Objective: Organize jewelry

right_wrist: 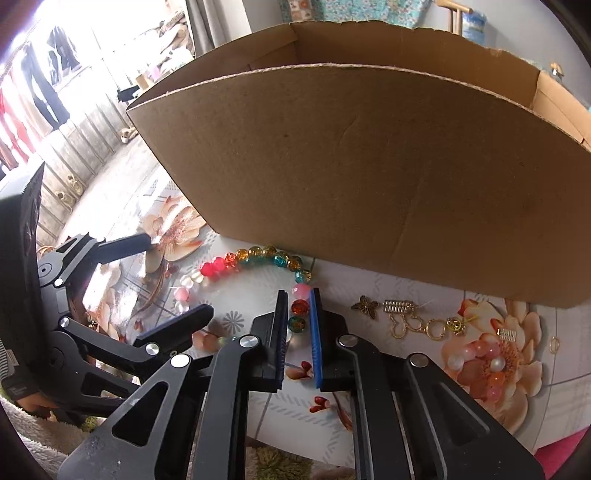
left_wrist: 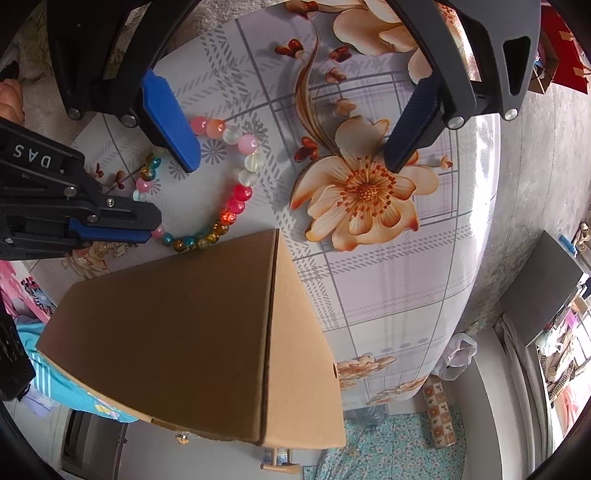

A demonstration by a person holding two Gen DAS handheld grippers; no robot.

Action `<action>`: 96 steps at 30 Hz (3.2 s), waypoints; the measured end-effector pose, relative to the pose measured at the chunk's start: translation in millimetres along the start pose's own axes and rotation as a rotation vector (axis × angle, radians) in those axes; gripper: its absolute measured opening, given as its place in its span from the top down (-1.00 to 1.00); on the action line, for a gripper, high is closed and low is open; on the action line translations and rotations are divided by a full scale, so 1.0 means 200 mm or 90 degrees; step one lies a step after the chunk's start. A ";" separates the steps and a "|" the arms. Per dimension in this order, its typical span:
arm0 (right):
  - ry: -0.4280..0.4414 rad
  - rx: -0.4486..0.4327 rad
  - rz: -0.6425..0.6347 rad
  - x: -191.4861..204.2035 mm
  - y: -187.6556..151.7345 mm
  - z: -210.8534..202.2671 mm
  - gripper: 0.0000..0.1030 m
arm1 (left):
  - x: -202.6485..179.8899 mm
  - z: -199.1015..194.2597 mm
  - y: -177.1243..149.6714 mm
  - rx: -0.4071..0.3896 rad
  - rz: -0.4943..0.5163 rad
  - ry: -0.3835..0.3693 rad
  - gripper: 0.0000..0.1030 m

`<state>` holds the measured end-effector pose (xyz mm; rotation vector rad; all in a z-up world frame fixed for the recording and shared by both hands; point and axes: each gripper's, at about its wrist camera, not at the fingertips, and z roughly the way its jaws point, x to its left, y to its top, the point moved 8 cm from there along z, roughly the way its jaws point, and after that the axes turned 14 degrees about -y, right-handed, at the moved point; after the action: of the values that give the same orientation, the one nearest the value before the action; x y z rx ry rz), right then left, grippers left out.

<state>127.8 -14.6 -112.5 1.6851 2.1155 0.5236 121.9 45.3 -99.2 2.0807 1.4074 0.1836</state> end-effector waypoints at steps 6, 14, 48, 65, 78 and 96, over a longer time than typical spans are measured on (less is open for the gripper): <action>0.004 0.001 -0.007 0.00 -0.07 -0.04 0.85 | 0.02 -0.03 0.03 -0.016 -0.021 -0.027 -0.87; 0.010 0.005 -0.004 -0.01 -0.08 -0.06 0.85 | -0.04 -0.02 0.04 -0.004 0.004 -0.030 -0.51; 0.091 0.006 0.070 -0.26 -0.08 -0.08 0.85 | -0.24 0.07 0.07 0.024 0.064 -0.030 0.44; 0.063 -0.001 0.049 -0.26 -0.07 -0.09 0.80 | -0.24 0.06 0.06 0.024 0.078 -0.022 0.81; 0.068 -0.011 0.055 -0.21 -0.07 -0.11 0.85 | -0.21 0.01 0.06 0.008 0.069 -0.023 0.82; 0.070 -0.043 0.059 -0.25 -0.07 -0.18 0.85 | -0.22 -0.10 0.07 -0.016 0.073 -0.017 0.82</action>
<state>106.8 -68.4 -85.3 1.7601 2.0776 0.7232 106.6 10.4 -65.8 2.1366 1.2638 0.2192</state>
